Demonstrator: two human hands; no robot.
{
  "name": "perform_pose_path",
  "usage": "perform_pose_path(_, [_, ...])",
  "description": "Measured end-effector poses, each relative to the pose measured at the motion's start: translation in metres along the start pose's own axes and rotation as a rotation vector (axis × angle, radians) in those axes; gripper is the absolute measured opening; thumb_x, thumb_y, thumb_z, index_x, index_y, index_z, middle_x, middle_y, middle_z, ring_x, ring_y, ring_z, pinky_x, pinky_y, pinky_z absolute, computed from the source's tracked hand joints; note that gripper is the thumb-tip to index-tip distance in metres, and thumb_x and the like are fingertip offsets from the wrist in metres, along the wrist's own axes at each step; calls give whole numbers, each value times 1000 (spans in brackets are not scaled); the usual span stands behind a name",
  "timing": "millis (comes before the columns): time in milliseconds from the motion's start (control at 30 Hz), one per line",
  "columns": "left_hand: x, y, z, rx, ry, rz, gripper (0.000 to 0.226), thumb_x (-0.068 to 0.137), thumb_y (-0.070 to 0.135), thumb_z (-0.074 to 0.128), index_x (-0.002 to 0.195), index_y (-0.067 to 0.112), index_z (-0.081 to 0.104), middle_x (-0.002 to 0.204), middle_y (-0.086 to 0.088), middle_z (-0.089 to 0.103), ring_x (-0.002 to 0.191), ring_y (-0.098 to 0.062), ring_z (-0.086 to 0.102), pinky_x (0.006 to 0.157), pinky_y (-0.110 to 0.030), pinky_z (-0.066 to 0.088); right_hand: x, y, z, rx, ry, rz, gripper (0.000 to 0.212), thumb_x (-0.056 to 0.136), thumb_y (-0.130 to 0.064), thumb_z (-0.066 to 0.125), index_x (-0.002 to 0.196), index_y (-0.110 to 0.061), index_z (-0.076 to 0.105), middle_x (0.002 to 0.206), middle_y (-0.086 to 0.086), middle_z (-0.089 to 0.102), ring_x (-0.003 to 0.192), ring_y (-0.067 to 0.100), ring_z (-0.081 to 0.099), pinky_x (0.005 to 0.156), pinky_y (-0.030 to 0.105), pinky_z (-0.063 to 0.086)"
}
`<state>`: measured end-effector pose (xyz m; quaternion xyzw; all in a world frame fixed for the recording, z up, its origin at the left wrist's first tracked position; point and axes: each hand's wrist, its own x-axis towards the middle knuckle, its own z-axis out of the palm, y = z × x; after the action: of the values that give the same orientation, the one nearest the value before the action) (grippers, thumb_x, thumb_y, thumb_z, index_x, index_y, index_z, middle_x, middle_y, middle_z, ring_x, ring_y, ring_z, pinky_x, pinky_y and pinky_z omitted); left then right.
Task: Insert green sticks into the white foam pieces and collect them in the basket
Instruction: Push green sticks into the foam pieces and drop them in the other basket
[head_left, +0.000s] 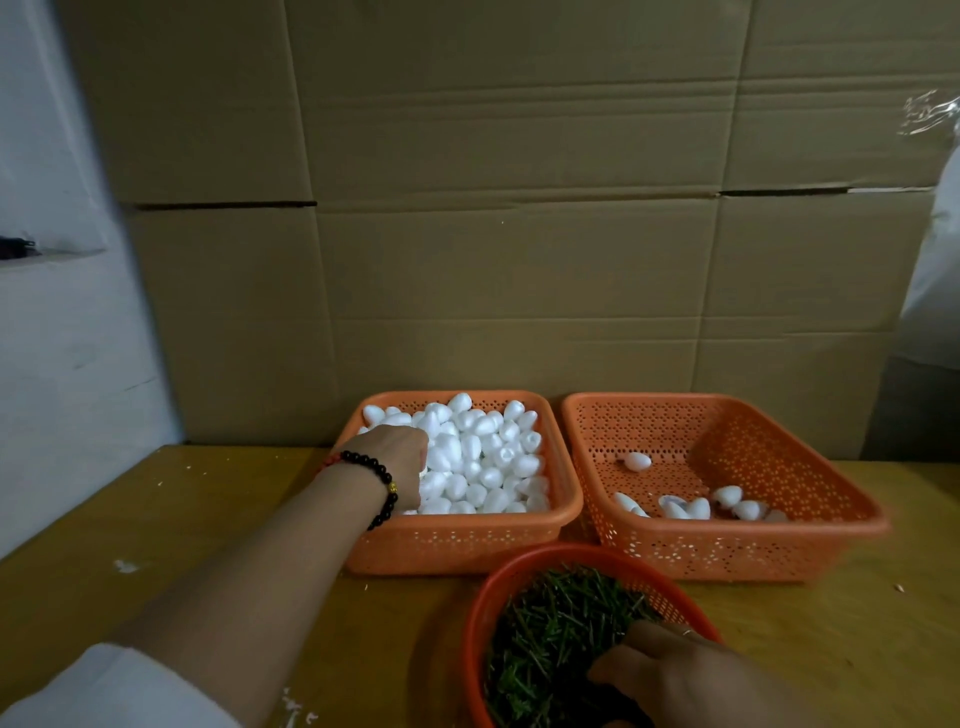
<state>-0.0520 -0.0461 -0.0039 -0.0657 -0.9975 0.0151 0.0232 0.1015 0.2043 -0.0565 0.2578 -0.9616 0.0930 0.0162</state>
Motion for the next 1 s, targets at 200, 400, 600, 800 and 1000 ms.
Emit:
perform_pose_path(200, [8, -8, 15, -95, -5, 26, 20, 83, 28, 65, 103, 25, 63, 137, 3, 39, 131, -17, 36, 87, -24, 35, 2, -1, -3, 28, 18, -7, 41, 92, -54, 41, 132, -42, 39, 125, -17, 44, 122, 2, 41, 103, 18, 32])
perform_pose_path(400, [14, -9, 18, -297, 153, 24, 10, 88, 23, 57, 96, 28, 61, 115, 3, 57, 111, -16, 51, 93, -32, 42, 2, -3, -4, 74, 60, 4, 39, 93, -53, 42, 130, -42, 44, 125, -20, 46, 120, -2, 42, 102, 15, 30])
perform_pose_path(600, [-33, 30, 1, -1084, 439, 53, 20, 81, 13, 72, 95, 25, 65, 89, 11, 69, 83, 0, 64, 67, -7, 45, 0, -4, 0, 59, 112, 26, 40, 90, -57, 43, 128, -45, 44, 122, -24, 47, 118, -6, 40, 103, 16, 28])
perform_pose_path(800, [-95, 77, 10, -1710, 180, 55, 33, 76, -2, 74, 98, 17, 57, 91, 1, 75, 78, -14, 70, 68, -27, 56, -2, -4, 0, 85, 145, 63, 37, 83, -63, 50, 113, -42, 53, 101, -30, 44, 101, -12, 43, 79, 3, 22])
perform_pose_path(1000, [-114, 88, 8, -1957, 82, 79, 42, 58, 12, 80, 94, 5, 60, 96, -12, 73, 92, -26, 69, 68, -30, 55, -4, -6, -1, 112, 143, 58, 38, 83, -64, 49, 111, -39, 53, 103, -29, 45, 105, -10, 40, 91, 6, 25])
